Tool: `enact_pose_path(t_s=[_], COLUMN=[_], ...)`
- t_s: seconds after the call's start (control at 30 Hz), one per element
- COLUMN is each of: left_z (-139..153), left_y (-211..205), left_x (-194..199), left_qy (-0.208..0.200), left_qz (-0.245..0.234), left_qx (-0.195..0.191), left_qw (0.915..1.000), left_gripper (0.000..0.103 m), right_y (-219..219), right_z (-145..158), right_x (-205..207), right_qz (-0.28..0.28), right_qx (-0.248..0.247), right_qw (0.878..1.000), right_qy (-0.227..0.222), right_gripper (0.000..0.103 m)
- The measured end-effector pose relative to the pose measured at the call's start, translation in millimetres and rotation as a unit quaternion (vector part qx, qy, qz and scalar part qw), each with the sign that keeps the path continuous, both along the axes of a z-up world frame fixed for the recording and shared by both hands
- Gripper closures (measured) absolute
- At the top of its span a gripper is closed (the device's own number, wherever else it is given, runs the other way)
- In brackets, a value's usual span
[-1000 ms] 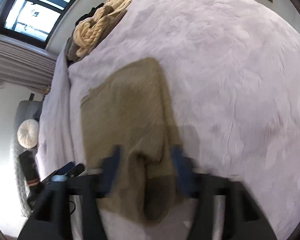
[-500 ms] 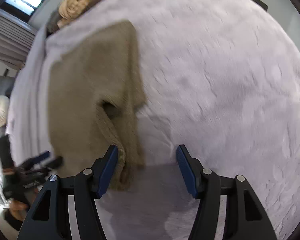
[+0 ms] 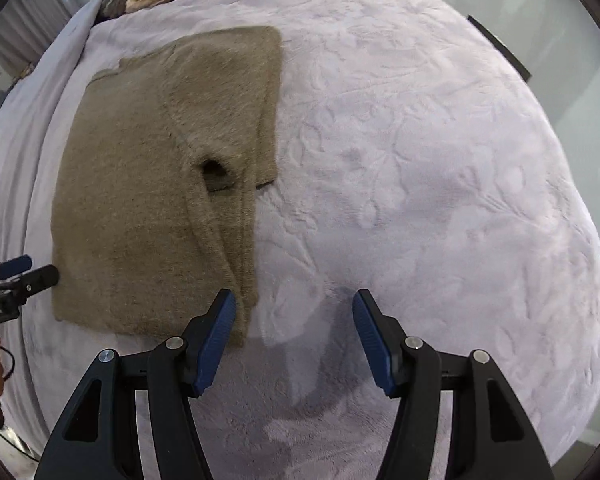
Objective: Fold small clothes
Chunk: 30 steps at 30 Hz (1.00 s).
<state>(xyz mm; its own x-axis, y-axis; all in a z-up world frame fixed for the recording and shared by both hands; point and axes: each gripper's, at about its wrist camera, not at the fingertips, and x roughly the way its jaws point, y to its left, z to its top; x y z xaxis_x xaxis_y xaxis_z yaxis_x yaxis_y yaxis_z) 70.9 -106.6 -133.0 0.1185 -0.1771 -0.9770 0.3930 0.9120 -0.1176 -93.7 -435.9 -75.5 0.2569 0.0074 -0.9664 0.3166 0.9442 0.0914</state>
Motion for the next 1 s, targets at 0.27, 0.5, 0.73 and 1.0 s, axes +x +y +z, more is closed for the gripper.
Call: enact_pose_path(t_s=[0.27,0.5,0.73,1.0], left_z=[6,16,11,9], left_y=[5,12,22,20], left_x=[8,24,43,55], left_qy=[-0.004,-0.021,0.000,-0.008], left_qz=[0.010,0.021,0.062,0.083], left_qx=[0.010,0.008,-0.003,-0.008], left_qw=[0.9999,0.9995,0.9981,0.9965], left_gripper=[0.008,0.008,0.008,0.000], right_y=[-23,-17,-17,-20], right_z=[11,8,3,1], right_x=[2,18,28,39], right_qz=[-0.068,-0.078,-0.071,-0.068], right_qx=[0.079,0.120,0.132,0.153], right_qw=[0.994,0.989,0.988,0.985], right_qy=[-0.033,-0.043,-0.039,-0.048], right_gripper=[0.038,0.038,0.034,0.033])
